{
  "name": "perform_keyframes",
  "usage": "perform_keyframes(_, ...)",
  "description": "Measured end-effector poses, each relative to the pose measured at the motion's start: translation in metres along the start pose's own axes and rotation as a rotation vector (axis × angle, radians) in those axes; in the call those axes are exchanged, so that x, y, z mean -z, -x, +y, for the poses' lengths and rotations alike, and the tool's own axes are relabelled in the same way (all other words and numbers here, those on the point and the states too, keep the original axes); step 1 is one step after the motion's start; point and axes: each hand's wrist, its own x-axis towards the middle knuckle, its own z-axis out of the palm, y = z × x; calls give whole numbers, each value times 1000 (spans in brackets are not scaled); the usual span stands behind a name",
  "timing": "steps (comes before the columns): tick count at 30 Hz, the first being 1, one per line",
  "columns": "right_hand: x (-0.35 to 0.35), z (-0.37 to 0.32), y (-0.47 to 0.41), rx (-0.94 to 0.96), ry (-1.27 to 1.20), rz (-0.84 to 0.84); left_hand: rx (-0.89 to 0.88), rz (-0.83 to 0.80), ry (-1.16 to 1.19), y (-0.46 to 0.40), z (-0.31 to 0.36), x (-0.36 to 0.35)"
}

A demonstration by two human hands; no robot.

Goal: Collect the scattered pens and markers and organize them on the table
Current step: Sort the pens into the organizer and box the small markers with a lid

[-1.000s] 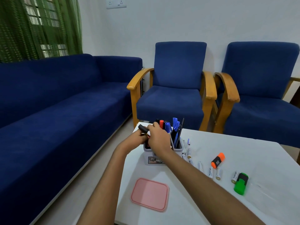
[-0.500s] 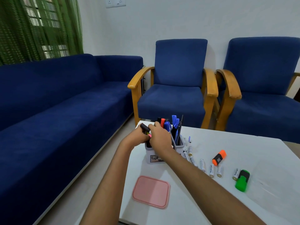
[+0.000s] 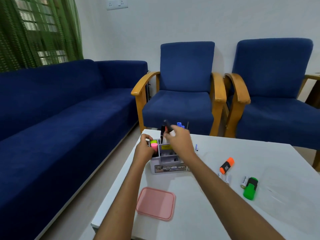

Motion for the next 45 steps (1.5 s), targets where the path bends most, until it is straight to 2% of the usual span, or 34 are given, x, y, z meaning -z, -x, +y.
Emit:
perform_keyframes(2, 36, 15, 3, -73, -97, 243, 8, 12, -6, -2, -2, -3)
perform_keyframes(4, 73, 42, -2, -210, 107, 354, -1, 32, 2, -4, -3, -5)
perform_keyframes(6, 102, 72, -4, -430, 462, 246, -5, 50, 7, -4, -3, -6)
perform_keyframes(8, 114, 93, -3, -628, 637, 42, -6, 61, 0, -5, -3, -7)
perform_keyframes(11, 110, 113, 1, -733, 692, -145, -3, 63, -14, -3, -1, -7)
perform_keyframes(14, 97, 127, 5, -755, 626, -138, -12, 60, -27, -1, 1, -6)
perform_keyframes(17, 97, 126, -1, -692, 433, -58, -11, 63, -43, 0, 1, -6)
perform_keyframes(21, 105, 85, -7, -413, -281, 95, 15, 76, -33, -1, 0, -7)
perform_keyframes(24, 101, 36, 0, -176, -654, -33, 56, 82, 23, -1, 0, -7)
perform_keyframes(26, 84, 9, 3, -64, -741, -201, 89, 83, 93, -1, -1, -6)
perform_keyframes(29, 43, -6, 3, -9, -615, -335, 99, 70, 148, 0, -1, -6)
perform_keyframes(36, -8, 1, -9, -39, -444, -291, 41, 29, 47, 2, 3, -5)
perform_keyframes(38, -13, -1, -13, -2, -321, -294, 30, -21, -41, 2, 5, -3)
perform_keyframes(42, -31, 0, -10, 157, 161, -290, 13, -212, -158, -2, 8, 2)
perform_keyframes(45, -41, 3, 0, 146, 213, -228, 18, -194, -92, 0, 6, 3)
